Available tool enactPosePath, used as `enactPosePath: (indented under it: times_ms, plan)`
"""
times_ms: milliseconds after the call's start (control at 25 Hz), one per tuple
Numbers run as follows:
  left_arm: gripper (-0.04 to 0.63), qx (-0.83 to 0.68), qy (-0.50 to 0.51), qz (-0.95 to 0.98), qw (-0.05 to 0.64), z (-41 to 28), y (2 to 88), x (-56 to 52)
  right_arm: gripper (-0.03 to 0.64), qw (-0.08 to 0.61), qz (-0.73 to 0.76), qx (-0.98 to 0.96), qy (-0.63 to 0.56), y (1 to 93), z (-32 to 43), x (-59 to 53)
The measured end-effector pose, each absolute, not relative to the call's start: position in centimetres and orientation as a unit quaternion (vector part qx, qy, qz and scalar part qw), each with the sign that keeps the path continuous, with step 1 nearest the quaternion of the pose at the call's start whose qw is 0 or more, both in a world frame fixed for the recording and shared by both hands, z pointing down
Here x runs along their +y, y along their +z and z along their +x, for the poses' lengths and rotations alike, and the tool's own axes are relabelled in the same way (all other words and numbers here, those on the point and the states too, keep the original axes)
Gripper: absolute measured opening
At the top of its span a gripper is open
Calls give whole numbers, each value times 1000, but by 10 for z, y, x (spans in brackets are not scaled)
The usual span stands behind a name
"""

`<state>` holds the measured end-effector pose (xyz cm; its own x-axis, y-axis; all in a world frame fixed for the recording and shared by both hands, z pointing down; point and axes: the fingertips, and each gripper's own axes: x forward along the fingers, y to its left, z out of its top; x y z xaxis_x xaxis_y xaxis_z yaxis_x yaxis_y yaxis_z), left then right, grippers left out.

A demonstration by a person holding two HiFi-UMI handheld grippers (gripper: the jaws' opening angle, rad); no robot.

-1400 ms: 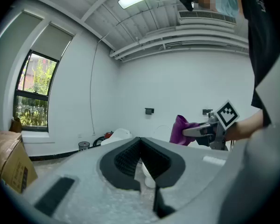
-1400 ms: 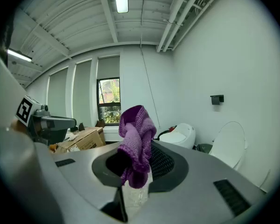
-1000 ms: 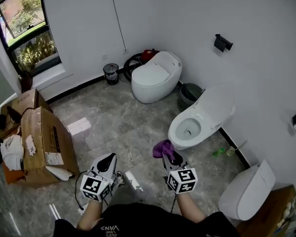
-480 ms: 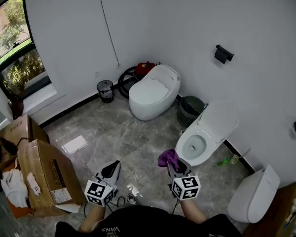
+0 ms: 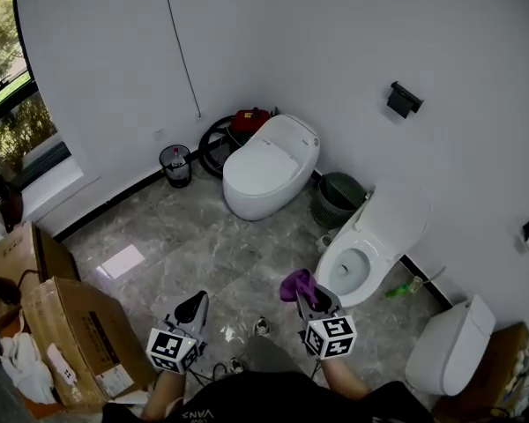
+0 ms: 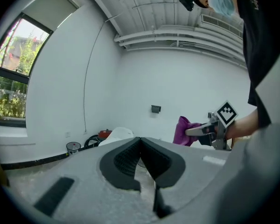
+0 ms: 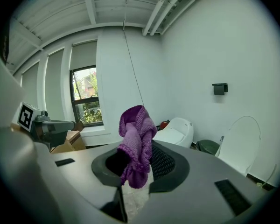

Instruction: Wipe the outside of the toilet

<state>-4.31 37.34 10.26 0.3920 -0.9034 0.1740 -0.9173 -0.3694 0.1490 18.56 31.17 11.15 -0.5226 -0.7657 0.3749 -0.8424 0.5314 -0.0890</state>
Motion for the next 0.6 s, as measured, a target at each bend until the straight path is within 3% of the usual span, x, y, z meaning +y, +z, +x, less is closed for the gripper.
enactPosePath:
  times_ms: [600]
  plan:
    - [6, -609, 36, 786, 97, -91, 97, 217, 89, 175, 384, -897, 128, 131, 118, 133]
